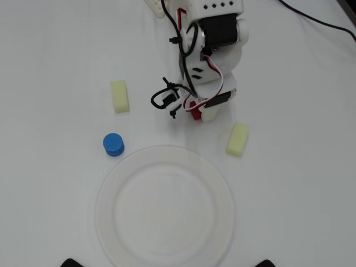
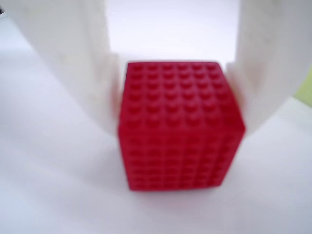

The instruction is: Grasp a red block and put it in the dish.

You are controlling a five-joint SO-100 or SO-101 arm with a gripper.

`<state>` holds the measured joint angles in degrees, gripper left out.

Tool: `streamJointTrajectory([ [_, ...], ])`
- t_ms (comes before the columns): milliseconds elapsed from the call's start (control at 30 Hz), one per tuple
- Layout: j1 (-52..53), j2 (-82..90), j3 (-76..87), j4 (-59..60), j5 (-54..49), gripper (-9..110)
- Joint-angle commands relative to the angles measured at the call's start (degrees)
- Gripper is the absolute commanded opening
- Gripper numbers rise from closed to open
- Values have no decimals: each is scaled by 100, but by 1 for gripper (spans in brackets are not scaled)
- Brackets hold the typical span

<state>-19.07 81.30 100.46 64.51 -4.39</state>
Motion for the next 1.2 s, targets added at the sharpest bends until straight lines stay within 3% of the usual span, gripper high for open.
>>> streamJointTrajectory([
  [0,158,694,-343,-9,-211,0],
  [367,984,1600,-510,-1582,-1143,0],
  [1167,1134,-1406,-3129,-1995,-598,0],
])
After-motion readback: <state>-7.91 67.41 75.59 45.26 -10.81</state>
